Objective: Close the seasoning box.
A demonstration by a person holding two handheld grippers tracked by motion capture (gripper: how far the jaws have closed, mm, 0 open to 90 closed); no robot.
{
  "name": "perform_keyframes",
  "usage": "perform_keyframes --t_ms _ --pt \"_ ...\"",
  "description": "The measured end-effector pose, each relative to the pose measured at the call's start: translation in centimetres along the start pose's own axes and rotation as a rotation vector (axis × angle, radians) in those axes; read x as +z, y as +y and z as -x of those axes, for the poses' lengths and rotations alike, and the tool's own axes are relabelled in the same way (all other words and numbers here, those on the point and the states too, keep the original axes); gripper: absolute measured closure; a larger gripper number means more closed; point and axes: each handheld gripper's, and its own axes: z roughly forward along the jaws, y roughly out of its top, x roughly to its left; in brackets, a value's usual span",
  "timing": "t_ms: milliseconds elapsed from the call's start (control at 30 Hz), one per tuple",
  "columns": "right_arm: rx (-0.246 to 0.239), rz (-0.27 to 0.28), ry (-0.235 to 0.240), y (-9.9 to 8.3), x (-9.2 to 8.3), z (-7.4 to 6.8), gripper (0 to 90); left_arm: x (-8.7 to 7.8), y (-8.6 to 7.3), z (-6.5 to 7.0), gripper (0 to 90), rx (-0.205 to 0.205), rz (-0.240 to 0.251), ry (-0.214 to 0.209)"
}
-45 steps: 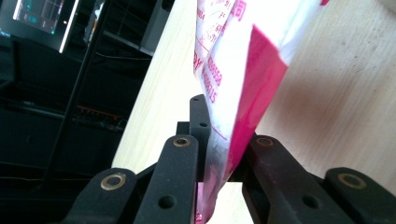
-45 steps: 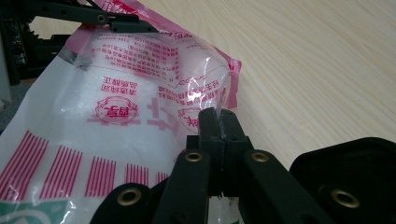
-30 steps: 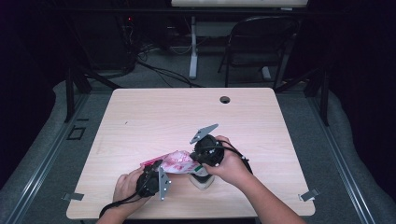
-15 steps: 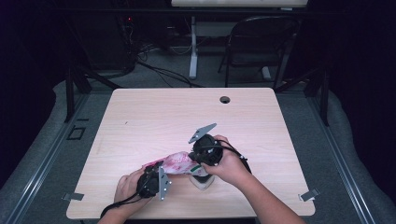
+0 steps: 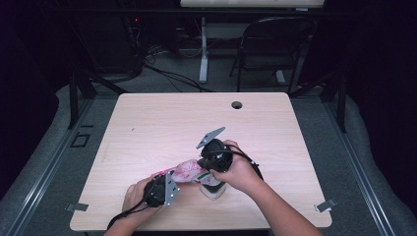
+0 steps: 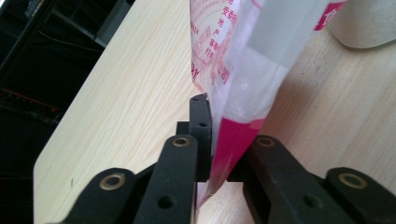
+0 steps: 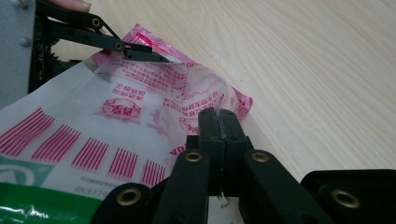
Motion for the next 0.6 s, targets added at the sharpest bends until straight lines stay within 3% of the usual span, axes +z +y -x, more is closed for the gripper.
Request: perform_keyframes --t_ms 200,600 --pt "0.004 -0.009 0.004 0.5 0.0 0.1 90.0 0.0 -0.1 -0.4 87.1 -0.033 0.006 -0.027" --pt "0.028 -0.037 0.017 2.2 0.2 0.5 90.0 0.3 -0.7 -1.6 87.8 -0.153 0.021 -0.079"
